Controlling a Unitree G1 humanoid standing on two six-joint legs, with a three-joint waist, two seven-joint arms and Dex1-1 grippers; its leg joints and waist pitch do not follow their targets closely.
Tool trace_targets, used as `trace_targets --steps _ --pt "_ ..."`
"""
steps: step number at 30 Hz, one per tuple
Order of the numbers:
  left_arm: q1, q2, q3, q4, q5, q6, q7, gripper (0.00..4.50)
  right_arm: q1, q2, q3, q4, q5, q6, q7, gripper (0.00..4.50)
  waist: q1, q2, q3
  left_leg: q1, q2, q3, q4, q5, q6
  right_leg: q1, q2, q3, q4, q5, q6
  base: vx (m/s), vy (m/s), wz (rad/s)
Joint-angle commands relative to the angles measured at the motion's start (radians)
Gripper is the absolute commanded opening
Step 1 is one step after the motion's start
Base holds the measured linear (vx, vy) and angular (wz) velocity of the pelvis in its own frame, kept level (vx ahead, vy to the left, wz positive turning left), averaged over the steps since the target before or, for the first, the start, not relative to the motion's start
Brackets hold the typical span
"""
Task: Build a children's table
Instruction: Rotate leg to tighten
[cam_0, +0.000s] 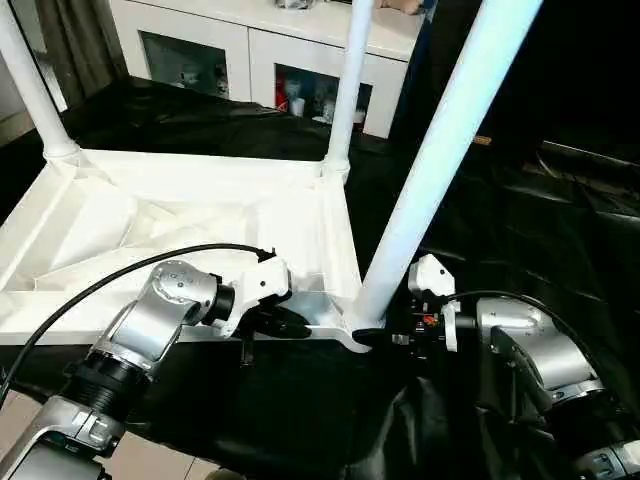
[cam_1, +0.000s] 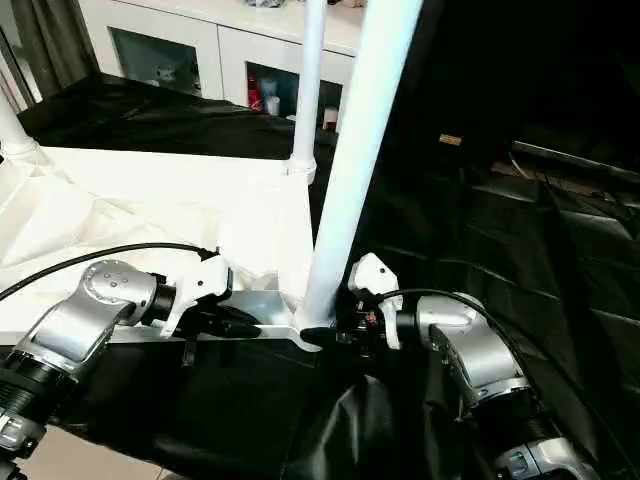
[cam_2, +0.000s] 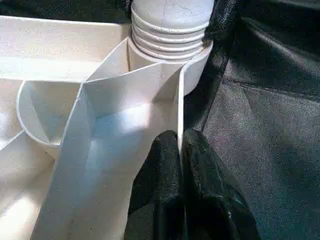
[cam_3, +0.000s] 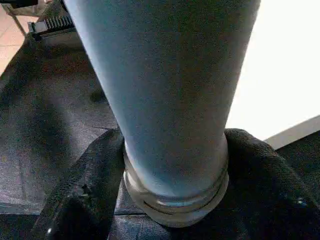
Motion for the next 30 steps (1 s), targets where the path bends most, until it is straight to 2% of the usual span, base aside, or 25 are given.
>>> trace_targets --steps 1,5,6,7,8,11,12,13,14,16,17,20,21,24,25,27,28,30 --pt "0.012 -0.021 0.015 -0.002 -0.053 0.003 -0.011 0.00 -0.003 0.005 0.000 -0.007 0.010 0.009 0.015 2.79 0.000 -0.012 -0.055 0.012 0.028 -0.008 -0.059 -0.180 0.035 0.042 -0.050 0.039 -0.067 -0.203 -0.183 0.000 0.000 0.00" --pt "-0.006 -0.046 0.017 0.037 -0.002 0.018 0.085 0.00 0.002 0.054 -0.032 0.024 0.003 0.013 -0.090 2.74 -0.003 -0.012 -0.053 0.010 0.028 -0.009 -0.061 -0.199 0.023 0.039 -0.050 0.039 -0.070 -0.233 -0.176 0.000 0.000 0.00" --pt "-0.010 -0.054 0.019 0.047 0.004 0.019 0.103 0.00 0.002 0.063 -0.038 0.031 0.000 0.011 -0.112 2.72 -0.005 -0.012 -0.051 0.012 0.027 -0.009 -0.062 -0.216 0.013 0.037 -0.050 0.039 -0.075 -0.267 -0.168 0.000 0.000 0.00" --pt "-0.036 -0.093 0.030 0.091 0.031 0.015 0.192 0.00 -0.003 0.109 -0.071 0.071 -0.010 0.005 -0.220 2.72 -0.007 -0.012 -0.052 0.012 0.027 -0.011 -0.063 -0.228 0.003 0.037 -0.052 0.038 -0.077 -0.297 -0.158 0.000 0.000 0.00" --pt "-0.036 -0.093 0.030 0.091 0.031 0.015 0.192 0.00 -0.003 0.109 -0.071 0.071 -0.010 0.005 -0.220 2.72 -0.009 -0.012 -0.052 0.013 0.027 -0.011 -0.064 -0.233 -0.003 0.035 -0.052 0.038 -0.079 -0.308 -0.155 0.000 0.000 0.00" --pt "-0.108 -0.199 0.056 0.196 0.075 0.047 0.403 0.00 -0.013 0.216 -0.131 0.138 -0.028 0.016 -0.455 2.71 -0.013 -0.010 -0.053 0.016 0.026 -0.015 -0.065 -0.264 -0.031 0.031 -0.054 0.038 -0.083 -0.349 -0.138 0.000 0.000 0.00" --pt "-0.124 -0.224 0.063 0.218 0.079 0.055 0.445 0.00 -0.016 0.238 -0.138 0.151 -0.035 0.013 -0.503 2.70 -0.016 -0.012 -0.053 0.015 0.026 -0.014 -0.066 -0.265 -0.031 0.031 -0.054 0.038 -0.085 -0.349 -0.138 0.000 0.000 0.00" --pt "-0.147 -0.257 0.073 0.249 0.083 0.063 0.501 0.00 -0.025 0.268 -0.150 0.176 -0.054 0.005 -0.583 2.70 -0.016 -0.005 -0.053 0.016 0.025 -0.015 -0.066 -0.270 -0.032 0.028 -0.055 0.039 -0.085 -0.351 -0.137 0.000 0.000 0.00" --pt "-0.161 -0.278 0.078 0.269 0.085 0.067 0.535 0.00 -0.032 0.287 -0.156 0.192 -0.067 -0.001 -0.637 2.70 -0.016 -0.009 -0.054 0.019 0.024 -0.013 -0.064 -0.273 -0.035 0.026 -0.054 0.039 -0.088 -0.350 -0.136 0.000 0.000 0.00" --pt "-0.201 -0.322 0.085 0.331 0.101 0.055 0.612 0.00 -0.048 0.329 -0.157 0.225 -0.104 -0.019 -0.736 2.70 -0.014 -0.009 -0.055 0.013 0.022 -0.015 -0.064 -0.259 -0.028 0.032 -0.054 0.039 -0.087 -0.340 -0.128 0.000 0.000 0.00" --pt "-0.219 -0.340 0.089 0.360 0.109 0.043 0.642 0.00 -0.055 0.346 -0.156 0.237 -0.112 -0.027 -0.758 2.70 -0.015 -0.006 -0.055 0.014 0.021 -0.013 -0.063 -0.258 -0.026 0.029 -0.052 0.041 -0.089 -0.333 -0.125 0.000 0.000 0.00" --pt "-0.244 -0.362 0.088 0.399 0.120 0.019 0.652 0.00 -0.064 0.376 -0.153 0.240 -0.111 -0.057 -0.748 2.70 -0.009 -0.004 -0.058 0.012 0.020 -0.013 -0.062 -0.243 -0.009 0.034 -0.050 0.042 -0.085 -0.283 -0.126 0.000 0.000 0.00" --pt "-0.245 -0.362 0.083 0.398 0.121 0.014 0.633 0.00 -0.064 0.379 -0.153 0.233 -0.105 -0.069 -0.728 3.25 -0.007 -0.002 -0.059 0.011 0.021 -0.013 -0.062 -0.240 -0.002 0.036 -0.051 0.041 -0.083 -0.263 -0.130 0.000 0.000 0.00" --pt "-0.244 -0.357 0.073 0.398 0.120 0.005 0.606 0.00 -0.067 0.380 -0.156 0.224 -0.087 -0.082 -0.693 3.39 -0.005 -0.005 -0.059 0.008 0.020 -0.011 -0.061 -0.230 0.013 0.039 -0.049 0.041 -0.081 -0.236 -0.140 0.000 0.000 0.00" --pt "-0.234 -0.343 0.066 0.384 0.114 0.008 0.571 0.00 -0.068 0.368 -0.154 0.211 -0.070 -0.078 -0.651 3.45 -0.006 -0.002 -0.059 0.006 0.020 -0.013 -0.062 -0.233 0.015 0.042 -0.051 0.040 -0.081 -0.244 -0.139 0.000 0.000 0.00" --pt "-0.207 -0.310 0.056 0.347 0.094 0.004 0.486 0.00 -0.069 0.321 -0.137 0.175 -0.045 -0.064 -0.545 3.75 -0.009 -0.007 -0.059 0.001 0.021 -0.014 -0.063 -0.227 0.022 0.047 -0.050 0.039 -0.079 -0.238 -0.139 0.000 0.000 0.00" --pt "-0.200 -0.298 0.057 0.338 0.087 0.008 0.462 0.00 -0.070 0.300 -0.131 0.165 -0.042 -0.061 -0.511 3.83 -0.013 -0.005 -0.060 -0.001 0.022 -0.016 -0.063 -0.214 0.027 0.050 -0.051 0.037 -0.076 -0.220 -0.145 0.000 0.000 0.00" --pt "-0.186 -0.275 0.055 0.323 0.076 0.003 0.416 0.00 -0.069 0.263 -0.121 0.146 -0.034 -0.047 -0.450 3.87 -0.020 -0.010 -0.059 -0.004 0.021 -0.015 -0.062 -0.204 0.032 0.050 -0.050 0.037 -0.077 -0.227 -0.145 0.000 0.000 0.00"
